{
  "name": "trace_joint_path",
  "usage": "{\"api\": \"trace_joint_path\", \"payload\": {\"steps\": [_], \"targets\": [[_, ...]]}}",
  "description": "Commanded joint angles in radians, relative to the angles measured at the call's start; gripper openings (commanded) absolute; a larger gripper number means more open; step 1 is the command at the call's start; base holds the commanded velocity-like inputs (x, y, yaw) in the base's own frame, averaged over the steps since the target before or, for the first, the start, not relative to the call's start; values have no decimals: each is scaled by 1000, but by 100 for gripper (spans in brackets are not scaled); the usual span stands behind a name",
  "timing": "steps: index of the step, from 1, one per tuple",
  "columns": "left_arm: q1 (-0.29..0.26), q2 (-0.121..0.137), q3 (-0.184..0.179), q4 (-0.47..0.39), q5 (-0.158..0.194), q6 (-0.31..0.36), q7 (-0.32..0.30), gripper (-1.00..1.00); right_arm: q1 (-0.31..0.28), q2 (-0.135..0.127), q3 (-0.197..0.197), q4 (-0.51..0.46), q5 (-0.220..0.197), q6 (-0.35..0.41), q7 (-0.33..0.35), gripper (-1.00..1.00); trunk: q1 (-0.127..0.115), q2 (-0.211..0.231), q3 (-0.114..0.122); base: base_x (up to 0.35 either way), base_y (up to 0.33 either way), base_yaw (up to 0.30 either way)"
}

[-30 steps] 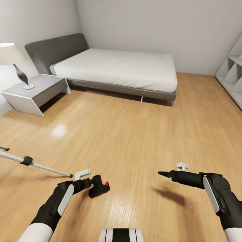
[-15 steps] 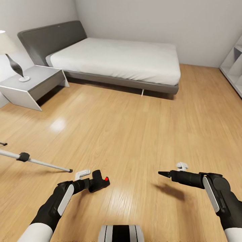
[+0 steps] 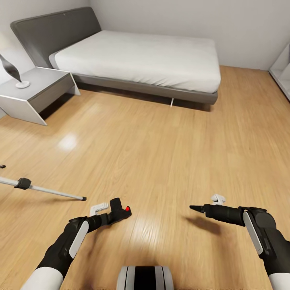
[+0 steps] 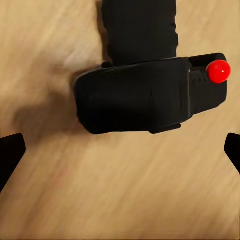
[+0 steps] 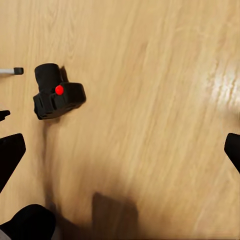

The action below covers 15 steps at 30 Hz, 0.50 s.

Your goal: Attach the digital camera to the camera tripod in the bedroom.

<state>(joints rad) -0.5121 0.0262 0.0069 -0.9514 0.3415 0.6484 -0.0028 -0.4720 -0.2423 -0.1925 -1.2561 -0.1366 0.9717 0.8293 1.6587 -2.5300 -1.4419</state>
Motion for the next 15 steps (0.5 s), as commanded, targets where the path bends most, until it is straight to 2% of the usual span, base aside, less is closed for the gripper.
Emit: {"api": "trace_joint_path", "payload": {"steps": [1, 15], "targets": [[0, 0, 1, -1, 4, 5, 0, 100, 0, 0, -1, 0, -6, 7, -1, 100, 0, -1, -5, 0, 0, 0], [0, 1, 1, -1, 4, 5, 0, 100, 0, 0, -1, 0, -6, 7, -1, 100, 7, -4, -59, 0, 0, 0]]}}
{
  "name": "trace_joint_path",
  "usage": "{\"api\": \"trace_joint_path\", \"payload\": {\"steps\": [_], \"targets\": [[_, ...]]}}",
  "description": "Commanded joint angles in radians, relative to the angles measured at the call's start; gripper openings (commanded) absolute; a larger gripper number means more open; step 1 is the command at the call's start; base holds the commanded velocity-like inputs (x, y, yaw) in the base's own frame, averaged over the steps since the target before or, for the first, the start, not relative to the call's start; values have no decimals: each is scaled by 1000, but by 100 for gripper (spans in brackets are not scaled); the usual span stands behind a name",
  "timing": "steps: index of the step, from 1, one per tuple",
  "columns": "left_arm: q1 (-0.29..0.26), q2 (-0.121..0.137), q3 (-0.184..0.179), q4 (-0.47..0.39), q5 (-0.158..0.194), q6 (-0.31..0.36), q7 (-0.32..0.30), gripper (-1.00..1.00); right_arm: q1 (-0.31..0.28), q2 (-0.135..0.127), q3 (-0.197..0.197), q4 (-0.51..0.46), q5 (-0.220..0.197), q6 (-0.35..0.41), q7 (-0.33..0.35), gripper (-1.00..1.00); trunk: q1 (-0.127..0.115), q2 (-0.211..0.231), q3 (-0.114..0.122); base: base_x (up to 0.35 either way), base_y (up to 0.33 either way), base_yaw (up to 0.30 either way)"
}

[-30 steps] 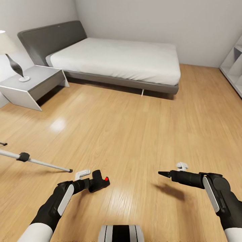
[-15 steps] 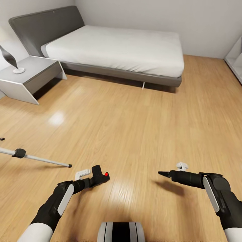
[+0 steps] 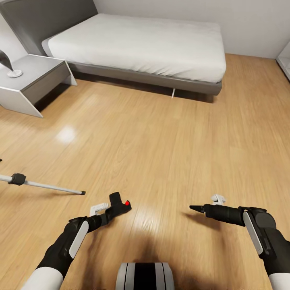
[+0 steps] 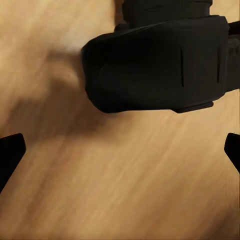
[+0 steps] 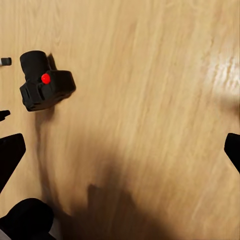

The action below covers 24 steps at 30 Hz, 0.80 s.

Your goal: Attach the digital camera to the camera tripod in the bedroom.

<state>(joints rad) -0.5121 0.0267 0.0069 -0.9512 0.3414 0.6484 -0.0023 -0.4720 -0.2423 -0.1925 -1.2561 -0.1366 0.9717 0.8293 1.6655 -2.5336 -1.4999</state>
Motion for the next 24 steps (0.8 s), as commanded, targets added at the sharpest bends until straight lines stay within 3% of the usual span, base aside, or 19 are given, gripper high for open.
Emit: {"api": "trace_joint_path", "payload": {"steps": [1, 15, 24], "targets": [[0, 0, 1, -1, 4, 5, 0, 100, 0, 0, -1, 0, -6, 7, -1, 100, 0, 0, -1, 0, 0, 0], [0, 1, 1, -8, 2, 11, 3, 100, 0, 0, -1, 0, -6, 7, 0, 100, 0, 0, -1, 0, 0, 0], [0, 10, 0, -7, -16, -51, 1, 100, 0, 0, -1, 0, -6, 6, -1, 100, 0, 0, -1, 0, 0, 0]]}}
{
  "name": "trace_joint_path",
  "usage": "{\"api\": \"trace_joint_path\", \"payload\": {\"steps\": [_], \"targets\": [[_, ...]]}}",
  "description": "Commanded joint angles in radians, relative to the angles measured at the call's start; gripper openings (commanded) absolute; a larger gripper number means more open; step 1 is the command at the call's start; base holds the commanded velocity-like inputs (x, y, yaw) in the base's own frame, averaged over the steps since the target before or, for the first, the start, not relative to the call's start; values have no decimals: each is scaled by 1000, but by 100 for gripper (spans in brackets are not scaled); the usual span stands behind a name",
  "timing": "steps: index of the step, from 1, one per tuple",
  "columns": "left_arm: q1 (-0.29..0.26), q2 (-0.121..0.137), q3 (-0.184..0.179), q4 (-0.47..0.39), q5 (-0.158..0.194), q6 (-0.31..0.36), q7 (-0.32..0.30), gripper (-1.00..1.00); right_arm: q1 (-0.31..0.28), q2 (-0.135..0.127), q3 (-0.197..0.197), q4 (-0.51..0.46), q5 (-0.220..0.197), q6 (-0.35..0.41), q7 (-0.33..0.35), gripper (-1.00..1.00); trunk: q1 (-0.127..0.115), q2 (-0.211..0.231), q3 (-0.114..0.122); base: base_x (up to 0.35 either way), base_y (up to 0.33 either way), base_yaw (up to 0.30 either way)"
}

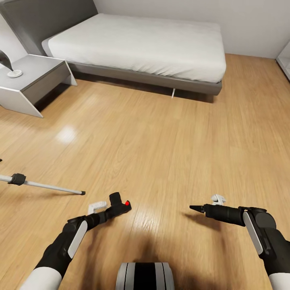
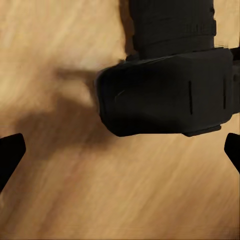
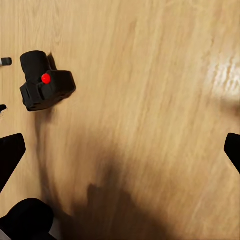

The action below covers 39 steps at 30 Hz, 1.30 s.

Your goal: Attach the digital camera to the camera tripod in the bedroom.

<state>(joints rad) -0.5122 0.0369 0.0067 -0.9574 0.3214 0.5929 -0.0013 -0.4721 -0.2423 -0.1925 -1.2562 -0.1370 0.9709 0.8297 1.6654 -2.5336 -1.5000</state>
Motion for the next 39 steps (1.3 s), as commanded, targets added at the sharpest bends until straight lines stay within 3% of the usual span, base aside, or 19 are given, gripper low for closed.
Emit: {"api": "trace_joint_path", "payload": {"steps": [1, 6, 9, 10, 15, 18, 29, 34, 35, 39], "targets": [[0, 3, 0, -5, 0, -1, 0, 100, 0, 0, -1, 0, -6, 7, -1, 100, 0, 0, -1, 0, 0, 0], [0, 24, -16, -29, -62, -20, -4, 100, 0, 0, -1, 0, -6, 6, -2, 100, 0, 0, -1, 0, 0, 0], [0, 47, -51, -36, -138, -27, -16, 100, 0, 0, -1, 0, -6, 6, -1, 100, 0, 0, -1, 0, 0, 0], [0, 64, -82, -38, -191, -29, -34, 100, 0, 0, -1, 0, -6, 6, -1, 100, 0, 0, -1, 0, 0, 0], [0, 104, -145, -39, -302, -36, -114, 100, 0, 0, -1, 0, -6, 6, -1, 100, 0, 0, -1, 0, 0, 0], [0, 113, -160, -34, -328, -48, -138, 100, 0, 0, -1, 0, -6, 6, -1, 100, 0, 0, -1, 0, 0, 0], [0, 124, -177, 55, -430, -225, -165, 100, 0, 0, -1, 0, -6, 6, -1, 100, 0, 0, -1, 0, 0, 0], [0, 125, -181, 100, -453, -267, -171, 100, 0, 0, -1, 0, -6, 6, -1, 100, 0, 0, -1, 0, 0, 0], [0, 133, -185, 110, -485, -308, -177, 100, 0, 0, -1, 0, -6, 6, -1, 100, 0, 0, -1, 0, 0, 0], [0, 142, -185, 114, -520, -373, -188, 100, 0, 0, -1, 0, -6, 6, -1, 100, 0, 0, -1, 0, 0, 0]]}}
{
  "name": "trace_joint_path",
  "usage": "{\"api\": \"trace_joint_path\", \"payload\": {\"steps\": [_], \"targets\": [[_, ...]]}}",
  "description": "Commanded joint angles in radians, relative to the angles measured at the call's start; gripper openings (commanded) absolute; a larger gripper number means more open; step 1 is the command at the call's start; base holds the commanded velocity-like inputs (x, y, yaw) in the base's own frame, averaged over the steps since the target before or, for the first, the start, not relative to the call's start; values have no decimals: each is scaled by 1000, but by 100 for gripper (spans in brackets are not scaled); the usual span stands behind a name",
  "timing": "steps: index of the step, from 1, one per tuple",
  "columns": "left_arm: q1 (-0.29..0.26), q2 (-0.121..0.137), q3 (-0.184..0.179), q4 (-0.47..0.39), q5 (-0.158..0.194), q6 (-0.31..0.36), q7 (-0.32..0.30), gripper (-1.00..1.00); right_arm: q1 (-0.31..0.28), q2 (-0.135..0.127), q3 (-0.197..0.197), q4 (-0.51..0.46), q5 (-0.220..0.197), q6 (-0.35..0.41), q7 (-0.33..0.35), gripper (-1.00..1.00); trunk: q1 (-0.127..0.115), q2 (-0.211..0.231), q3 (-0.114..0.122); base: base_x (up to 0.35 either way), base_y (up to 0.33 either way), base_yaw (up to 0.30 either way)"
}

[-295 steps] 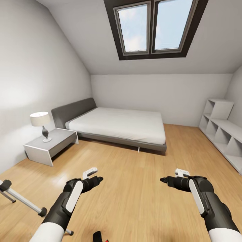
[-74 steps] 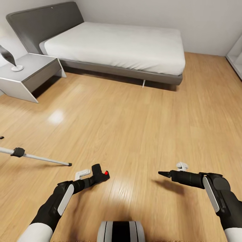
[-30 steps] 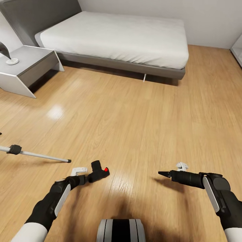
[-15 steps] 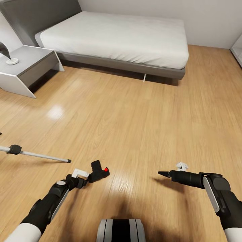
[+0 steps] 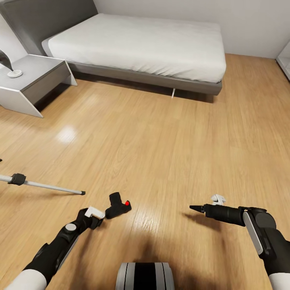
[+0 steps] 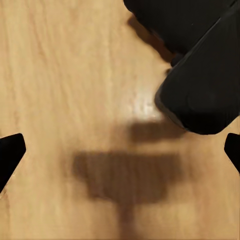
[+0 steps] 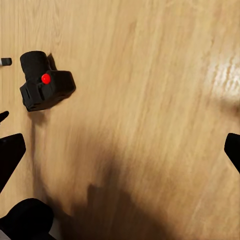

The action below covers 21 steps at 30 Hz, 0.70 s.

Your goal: Attach the digital camera to the camera tripod in the bedroom.

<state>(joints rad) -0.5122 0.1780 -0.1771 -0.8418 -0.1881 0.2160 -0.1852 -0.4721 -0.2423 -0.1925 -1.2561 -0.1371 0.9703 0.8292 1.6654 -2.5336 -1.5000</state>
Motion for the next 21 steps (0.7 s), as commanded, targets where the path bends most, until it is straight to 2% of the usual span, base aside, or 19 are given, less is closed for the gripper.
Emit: {"api": "trace_joint_path", "payload": {"steps": [1, 4, 5, 11, 21], "targets": [[0, 2, 1, -1, -15, -17, -6, 100, 0, 0, -1, 0, -6, 7, -1, 100, 0, 0, -1, 0, 0, 0], [0, 5, 6, 3, -19, -83, -10, 100, 0, 0, -1, 0, -6, 7, -1, 100, 0, 0, -1, 0, 0, 0], [0, 6, 12, 5, -17, -126, -12, 100, 0, 0, -1, 0, -6, 7, -2, 100, 0, 0, -1, 0, 0, 0], [0, 2, 18, 5, -6, -222, -15, 100, 0, 0, -1, 0, -6, 6, -3, 100, 0, 0, -1, 0, 0, 0], [0, 0, -17, 12, -8, -274, -17, 100, 0, 0, -1, 0, -6, 4, -4, 100, 0, 0, -1, 0, 0, 0]]}}
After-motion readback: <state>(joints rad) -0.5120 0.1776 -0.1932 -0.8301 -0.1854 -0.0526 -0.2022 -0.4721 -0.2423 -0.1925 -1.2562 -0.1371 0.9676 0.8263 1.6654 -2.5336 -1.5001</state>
